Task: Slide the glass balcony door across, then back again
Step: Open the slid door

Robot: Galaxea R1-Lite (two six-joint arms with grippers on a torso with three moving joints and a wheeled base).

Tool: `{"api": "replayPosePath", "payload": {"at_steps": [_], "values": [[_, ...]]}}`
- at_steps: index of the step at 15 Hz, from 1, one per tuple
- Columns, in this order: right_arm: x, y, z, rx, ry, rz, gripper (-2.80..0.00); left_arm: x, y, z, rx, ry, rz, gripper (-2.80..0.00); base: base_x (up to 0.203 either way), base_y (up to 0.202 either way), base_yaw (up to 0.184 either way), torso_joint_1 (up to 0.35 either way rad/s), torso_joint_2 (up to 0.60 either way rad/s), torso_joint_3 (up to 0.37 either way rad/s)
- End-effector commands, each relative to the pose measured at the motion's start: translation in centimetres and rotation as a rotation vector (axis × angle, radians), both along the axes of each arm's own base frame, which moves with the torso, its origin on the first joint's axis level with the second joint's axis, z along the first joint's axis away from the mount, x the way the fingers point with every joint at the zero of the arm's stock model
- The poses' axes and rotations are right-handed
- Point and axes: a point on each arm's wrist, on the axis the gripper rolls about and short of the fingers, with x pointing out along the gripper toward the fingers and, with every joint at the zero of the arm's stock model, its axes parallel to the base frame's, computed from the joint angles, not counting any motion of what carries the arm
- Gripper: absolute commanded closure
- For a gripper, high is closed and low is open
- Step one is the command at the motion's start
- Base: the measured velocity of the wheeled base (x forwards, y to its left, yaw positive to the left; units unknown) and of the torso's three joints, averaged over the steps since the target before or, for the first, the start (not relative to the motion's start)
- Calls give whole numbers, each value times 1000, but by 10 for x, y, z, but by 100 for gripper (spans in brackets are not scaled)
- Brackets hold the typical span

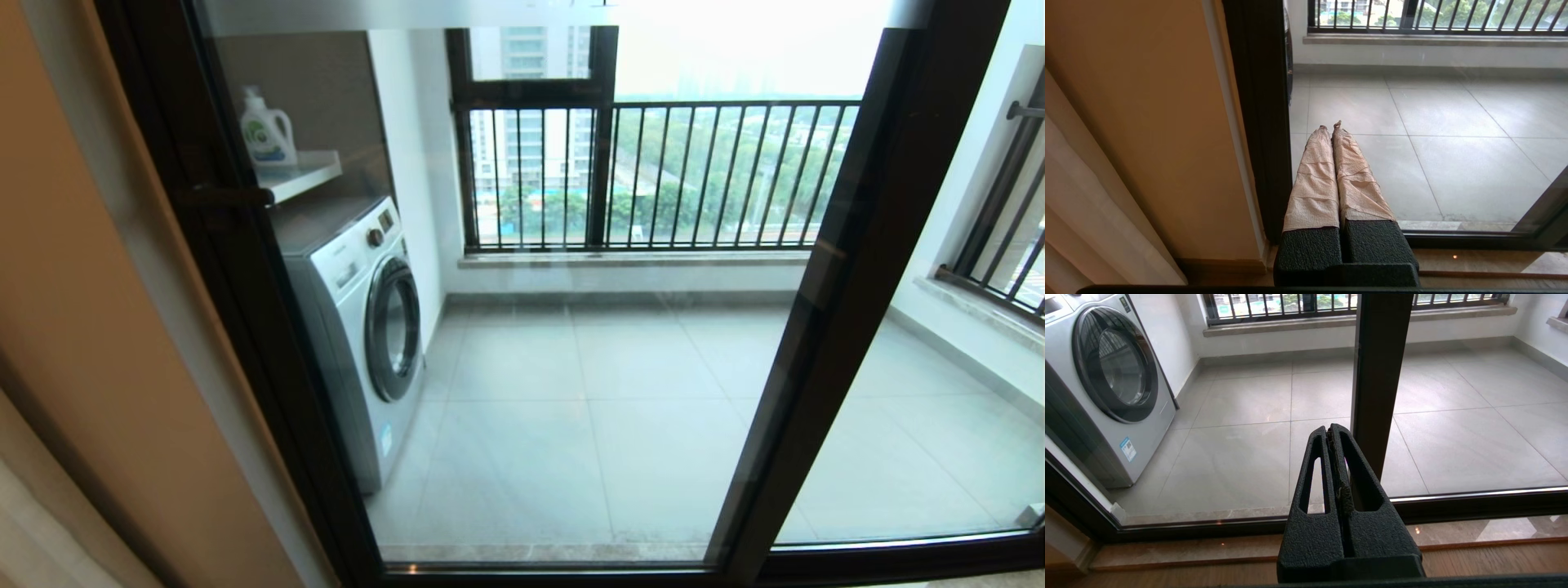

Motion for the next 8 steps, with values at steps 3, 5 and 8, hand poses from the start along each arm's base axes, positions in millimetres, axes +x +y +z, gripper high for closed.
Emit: {"api": "replayPosePath", "payload": {"at_steps": [3,5,8], "values": [[0,0,0,1,1,0,0,0,0,0,0,2,1,0,0,0,0,0,0,0],[0,0,0,1,2,0,0,0,0,0,0,3,1,0,0,0,0,0,0,0],[0,0,0,1,1,0,0,0,0,0,0,2,0,0,0,0,0,0,0,0]]}}
